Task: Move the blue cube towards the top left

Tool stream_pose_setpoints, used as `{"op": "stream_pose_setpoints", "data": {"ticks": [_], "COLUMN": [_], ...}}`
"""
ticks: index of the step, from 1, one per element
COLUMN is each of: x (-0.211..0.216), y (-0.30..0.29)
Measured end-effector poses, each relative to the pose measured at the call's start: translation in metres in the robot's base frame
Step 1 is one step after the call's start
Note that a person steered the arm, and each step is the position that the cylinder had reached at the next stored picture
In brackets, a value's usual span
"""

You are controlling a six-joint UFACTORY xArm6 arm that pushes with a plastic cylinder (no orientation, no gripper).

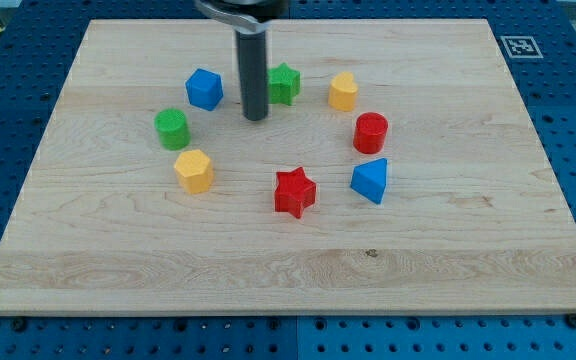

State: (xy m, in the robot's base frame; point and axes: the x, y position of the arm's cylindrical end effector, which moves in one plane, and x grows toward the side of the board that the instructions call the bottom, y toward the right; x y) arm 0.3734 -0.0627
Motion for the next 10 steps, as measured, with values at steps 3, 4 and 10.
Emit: {"op": "stream_pose_setpoints", "data": {"ticks": [3, 4, 10], "x": [-0.044, -0.045, -0.085], "y": [-0.054, -0.078, -0.132]}}
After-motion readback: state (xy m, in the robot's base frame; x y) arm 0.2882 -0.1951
